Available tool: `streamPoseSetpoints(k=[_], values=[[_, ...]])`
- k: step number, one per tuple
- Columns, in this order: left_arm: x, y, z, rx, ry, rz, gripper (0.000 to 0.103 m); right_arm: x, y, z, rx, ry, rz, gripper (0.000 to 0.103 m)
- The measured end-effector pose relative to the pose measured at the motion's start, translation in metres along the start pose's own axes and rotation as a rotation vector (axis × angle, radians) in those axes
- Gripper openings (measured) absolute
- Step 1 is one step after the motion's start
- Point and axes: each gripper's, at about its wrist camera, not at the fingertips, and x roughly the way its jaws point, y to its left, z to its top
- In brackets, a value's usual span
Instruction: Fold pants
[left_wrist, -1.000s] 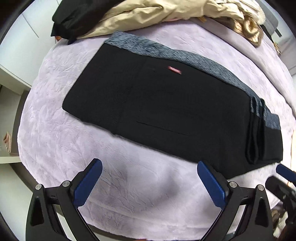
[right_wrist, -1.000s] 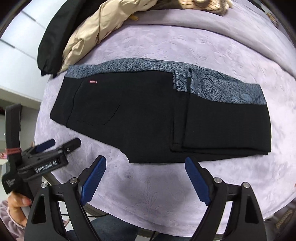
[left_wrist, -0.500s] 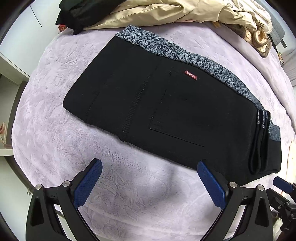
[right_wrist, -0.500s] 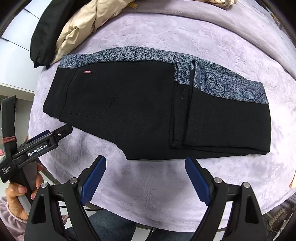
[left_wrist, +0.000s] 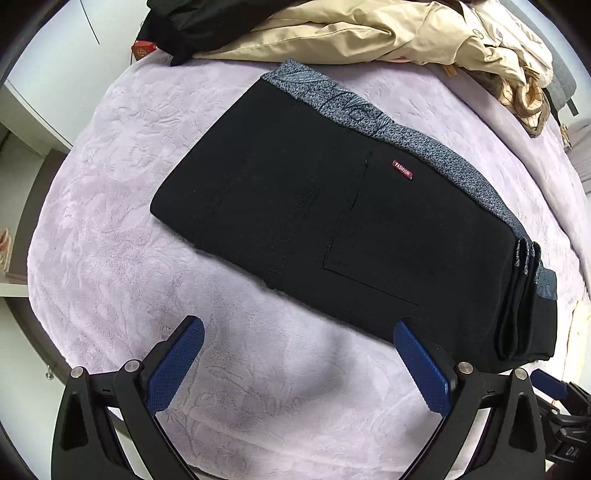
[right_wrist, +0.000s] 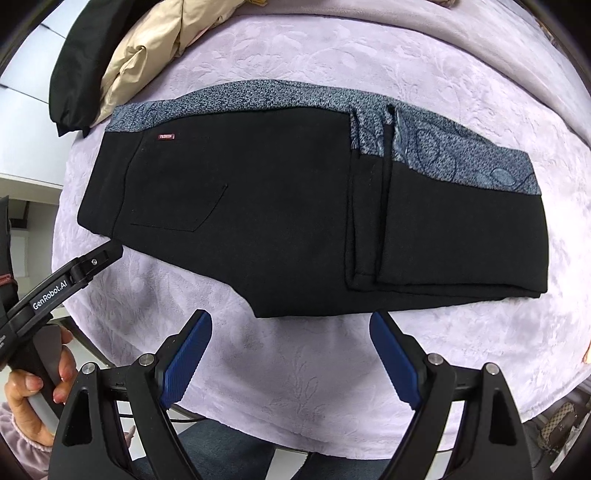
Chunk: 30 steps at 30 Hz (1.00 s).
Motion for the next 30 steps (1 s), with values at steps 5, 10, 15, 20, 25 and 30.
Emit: streamPoseSetpoints(k=[5, 10, 15, 20, 25, 30], values=[[0.003, 0.005, -0.001, 0.009, 0.003, -0.001, 0.103, 0.009, 0.002, -0.004, -0.002, 0.021, -0.005, 0.09], [0.005, -0.008, -0.004, 0.008, 0.01, -0.001, 0.103, 0.018, 0.004, -0.007, 0.007, 0.038, -0.009, 0.09], [0.008, -0.005, -0.005, 0.004, 0.014, 0.01, 0.103, 0.026, 0.009, -0.009, 0.008, 0.048, -0.004, 0.09], [0.012, -0.004, -0.005, 0.009, 0.013, 0.017, 0.103, 0.028, 0.013, -0.009, 0.0, 0.049, -0.004, 0.09], [0.014, 0.004, 0.005, 0.008, 0.006, 0.025, 0.103, 0.03, 0.01, -0.005, 0.01, 0.046, -0.006, 0.09], [0.015, 0.001, 0.011, 0.031, 0.005, 0.052, 0.103, 0.032, 0.011, 0.001, 0.017, 0.042, -0.005, 0.09]])
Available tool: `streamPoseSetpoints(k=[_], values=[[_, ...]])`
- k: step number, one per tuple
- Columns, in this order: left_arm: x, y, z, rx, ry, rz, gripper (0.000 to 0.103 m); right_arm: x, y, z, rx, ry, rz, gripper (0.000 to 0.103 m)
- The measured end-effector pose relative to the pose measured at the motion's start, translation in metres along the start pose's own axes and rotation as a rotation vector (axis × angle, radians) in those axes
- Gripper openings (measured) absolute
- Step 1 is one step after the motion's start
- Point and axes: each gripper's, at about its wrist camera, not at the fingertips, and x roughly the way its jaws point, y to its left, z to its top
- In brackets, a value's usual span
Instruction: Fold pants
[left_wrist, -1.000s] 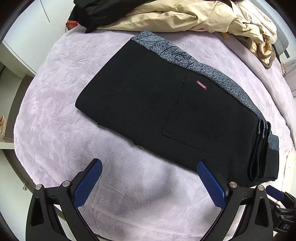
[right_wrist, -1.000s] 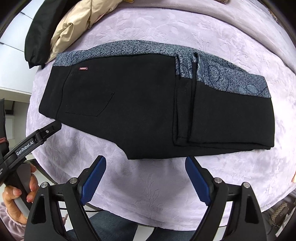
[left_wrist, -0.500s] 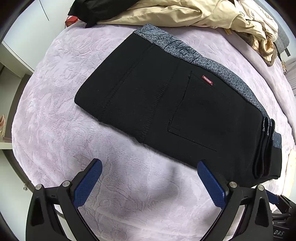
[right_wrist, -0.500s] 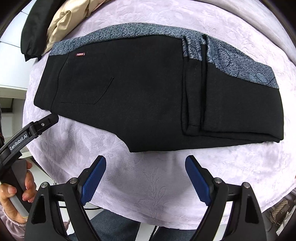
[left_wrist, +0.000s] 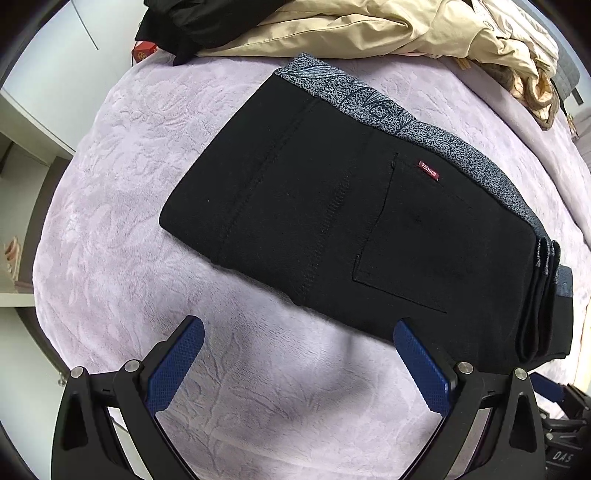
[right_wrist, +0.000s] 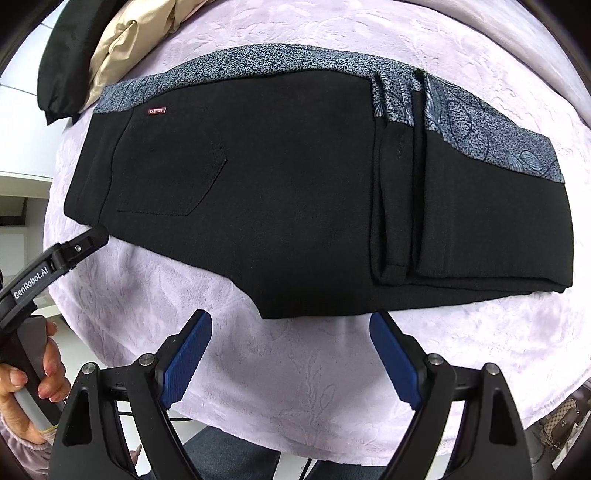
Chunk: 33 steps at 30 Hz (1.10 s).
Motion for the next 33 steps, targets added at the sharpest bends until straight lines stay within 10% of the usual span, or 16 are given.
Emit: streamPoseSetpoints(k=[33], values=[[0.012, 0.025, 0.027, -0.116, -0.038, -0.299, 0.103, 0.008, 0.026, 0.067, -0.079, -0.06, 0.007, 0.09]])
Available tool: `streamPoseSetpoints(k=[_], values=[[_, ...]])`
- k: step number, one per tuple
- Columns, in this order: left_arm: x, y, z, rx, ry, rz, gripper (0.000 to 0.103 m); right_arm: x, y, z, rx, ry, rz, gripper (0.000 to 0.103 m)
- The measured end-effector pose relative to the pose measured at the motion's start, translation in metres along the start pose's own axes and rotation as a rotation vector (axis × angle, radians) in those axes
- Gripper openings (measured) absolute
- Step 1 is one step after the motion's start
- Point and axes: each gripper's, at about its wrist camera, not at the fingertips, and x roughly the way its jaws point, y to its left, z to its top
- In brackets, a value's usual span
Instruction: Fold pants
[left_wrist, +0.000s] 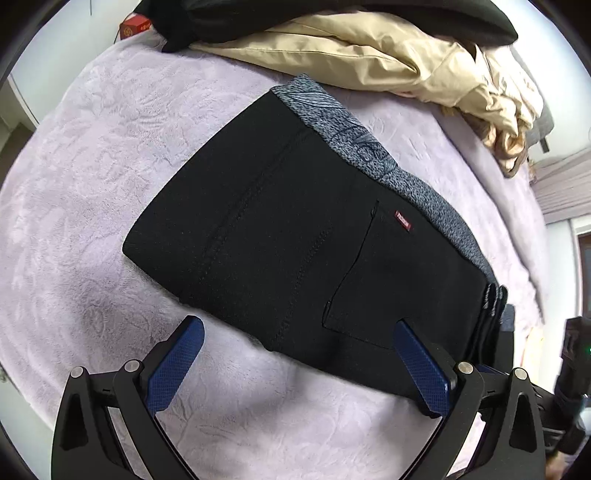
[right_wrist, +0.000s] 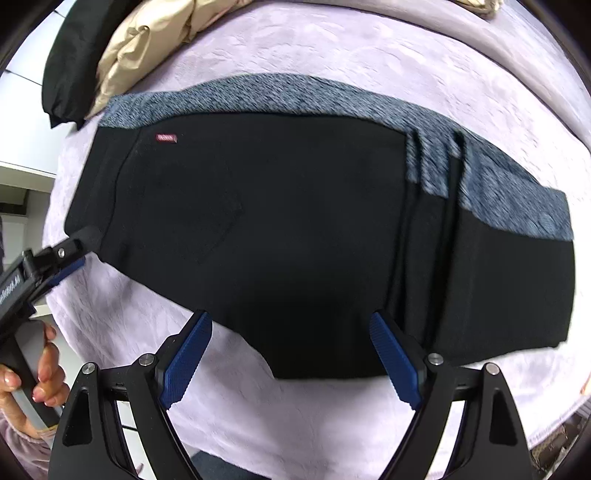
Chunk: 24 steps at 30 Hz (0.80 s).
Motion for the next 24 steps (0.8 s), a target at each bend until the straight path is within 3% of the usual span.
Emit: streamPoseSetpoints(k=[6, 13, 17, 21, 24], values=[[0.006, 0.018, -0.004, -0.038, -0.016, -0.031, 0.103, 0.04, -0.004, 0.013, 0.061, 0.048, 0.017, 0.09], [0.02, 0.022, 0.002, -0.087, -0.044, -0.138, 0.103, 0.046, 0.012, 0.011, -0.009, 0.03, 0.0, 0.093], [0.028, 0.027, 0.004, -0.121, -0.054, -0.158, 0.103, 0.046, 0.011, 0.01, -0.004, 0.026, 0.011, 0.093], [0.015, 0.012, 0.005, -0.098, -0.093, -0.129, 0.103, 0.046, 0.012, 0.01, -0.007, 0.024, 0.012, 0.093], [-0.007, -0.003, 0.002, -0.026, -0.173, -0.159, 0.103, 0.042, 0.003, 0.003, -0.005, 0.018, 0.022, 0.093]])
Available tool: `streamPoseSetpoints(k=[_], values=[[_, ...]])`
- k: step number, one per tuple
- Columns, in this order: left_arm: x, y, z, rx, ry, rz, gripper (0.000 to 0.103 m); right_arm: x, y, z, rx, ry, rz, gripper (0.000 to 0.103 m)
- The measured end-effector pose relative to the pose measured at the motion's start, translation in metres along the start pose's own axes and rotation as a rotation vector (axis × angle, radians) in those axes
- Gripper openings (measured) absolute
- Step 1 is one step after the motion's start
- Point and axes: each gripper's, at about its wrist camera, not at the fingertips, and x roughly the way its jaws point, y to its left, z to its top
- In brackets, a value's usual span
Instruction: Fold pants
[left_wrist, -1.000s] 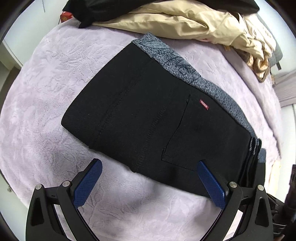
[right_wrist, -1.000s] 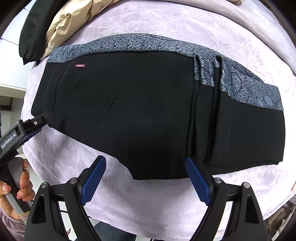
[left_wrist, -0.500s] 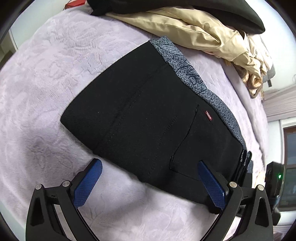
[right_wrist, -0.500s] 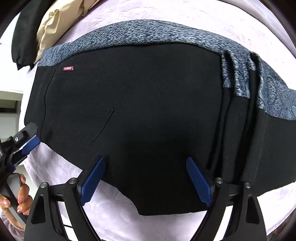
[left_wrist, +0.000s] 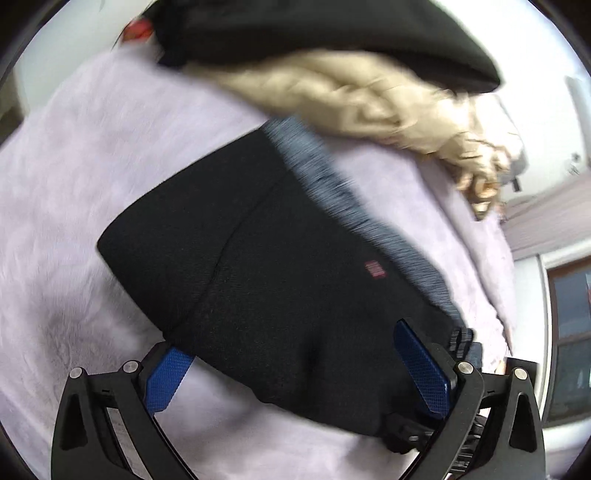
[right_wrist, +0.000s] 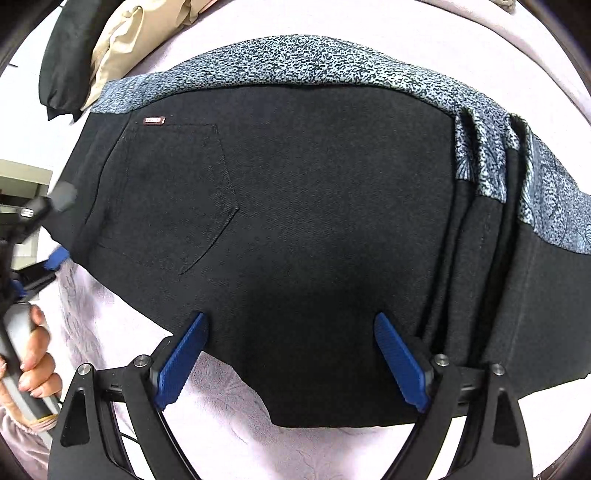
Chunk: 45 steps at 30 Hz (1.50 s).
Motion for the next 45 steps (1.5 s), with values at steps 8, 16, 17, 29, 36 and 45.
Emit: streamPoseSetpoints(k=[8, 16, 17, 29, 36, 45], values=[[0.038, 0.023, 0.008, -0.07, 0.072, 0.066, 0.091, -0.009, -0.013, -0.001, 0.006, -0.007, 0.013, 0.093], [0.023, -0.008, 0.004, 0.125, 0.006, 0.264, 0.042, -0.084, -0.035, 0.015, 0.075, -0.146, 0.047, 0.093], [0.023, -0.015, 0.004, 0.163, -0.001, 0.294, 0.042, -0.093, -0.035, 0.02, 0.077, -0.161, 0.052, 0.093], [0.029, -0.042, 0.001, 0.296, -0.007, 0.404, 0.042, -0.114, 0.041, 0.085, -0.116, -0.134, 0.11, 0.093], [0.023, -0.03, 0.0, 0.248, 0.003, 0.369, 0.042, -0.094, 0.09, 0.08, -0.201, -0.093, 0.194, 0.093], [0.025, -0.031, -0.002, 0.264, 0.001, 0.381, 0.043, -0.128, 0.097, 0.02, -0.2, 0.021, 0.458, 0.093]])
